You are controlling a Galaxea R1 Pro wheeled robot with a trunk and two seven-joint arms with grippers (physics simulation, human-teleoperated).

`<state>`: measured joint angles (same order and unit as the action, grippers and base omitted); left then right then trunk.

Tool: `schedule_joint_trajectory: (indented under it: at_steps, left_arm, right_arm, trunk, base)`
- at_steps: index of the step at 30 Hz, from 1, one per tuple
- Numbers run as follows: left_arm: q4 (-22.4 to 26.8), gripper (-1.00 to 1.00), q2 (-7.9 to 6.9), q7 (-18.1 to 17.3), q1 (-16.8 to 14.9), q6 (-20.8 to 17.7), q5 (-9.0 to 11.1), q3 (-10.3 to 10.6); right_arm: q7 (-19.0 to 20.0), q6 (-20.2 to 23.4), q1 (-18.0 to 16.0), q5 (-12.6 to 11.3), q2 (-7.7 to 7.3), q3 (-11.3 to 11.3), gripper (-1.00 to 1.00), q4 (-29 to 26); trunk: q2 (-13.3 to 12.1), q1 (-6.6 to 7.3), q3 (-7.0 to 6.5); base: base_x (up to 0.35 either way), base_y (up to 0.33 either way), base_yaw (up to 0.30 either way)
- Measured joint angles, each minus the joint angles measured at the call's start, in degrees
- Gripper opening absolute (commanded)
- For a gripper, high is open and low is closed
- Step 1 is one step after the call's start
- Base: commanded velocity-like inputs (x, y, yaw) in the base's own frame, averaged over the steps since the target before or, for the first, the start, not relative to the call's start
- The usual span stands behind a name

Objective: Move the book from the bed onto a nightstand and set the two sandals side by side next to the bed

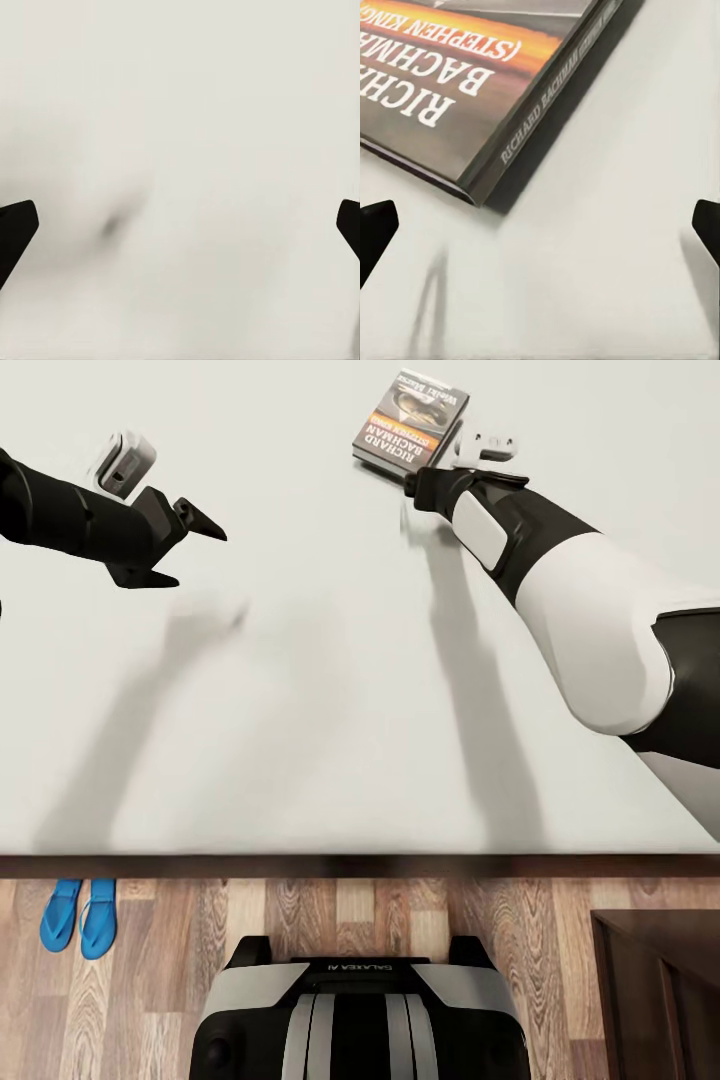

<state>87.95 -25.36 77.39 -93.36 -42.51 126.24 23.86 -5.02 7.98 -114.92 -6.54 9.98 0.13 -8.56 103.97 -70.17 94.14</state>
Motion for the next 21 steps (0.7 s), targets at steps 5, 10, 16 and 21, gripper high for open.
schedule_joint_trajectory:
  at_steps: [5,10,16,21]
  left_arm:
    - [0.0,1.00,0.00,0.0,0.0,0.0,-0.1,0.1]
    - [0.0,1.00,0.00,0.0,0.0,0.0,0.0,0.1]
    - [0.0,1.00,0.00,0.0,0.0,0.0,0.0,0.1]
    - [0.0,1.00,0.01,0.0,0.0,0.0,0.0,0.1]
  right_arm:
    - [-0.1,0.5,-0.5,-0.5,0.00,-0.6,1.00,-0.1]
    - [-0.1,0.7,-1.0,-0.5,0.00,-0.6,1.00,-0.5]
    - [-0.1,0.9,-1.7,-0.5,0.00,-0.6,1.00,-0.6]
    - [-0.1,1.0,-2.3,-0.5,-0.01,-0.6,1.00,-0.6]
  trunk:
    - [0.0,0.00,0.01]
    - [0.0,0.00,0.01]
    - [0.0,0.00,0.01]
    - [0.0,0.01,0.01]
  base:
    - [-0.015,0.000,0.000]
    - [-0.004,0.000,0.000]
    - [0.000,0.000,0.000]
    - [0.062,0.067,0.000]
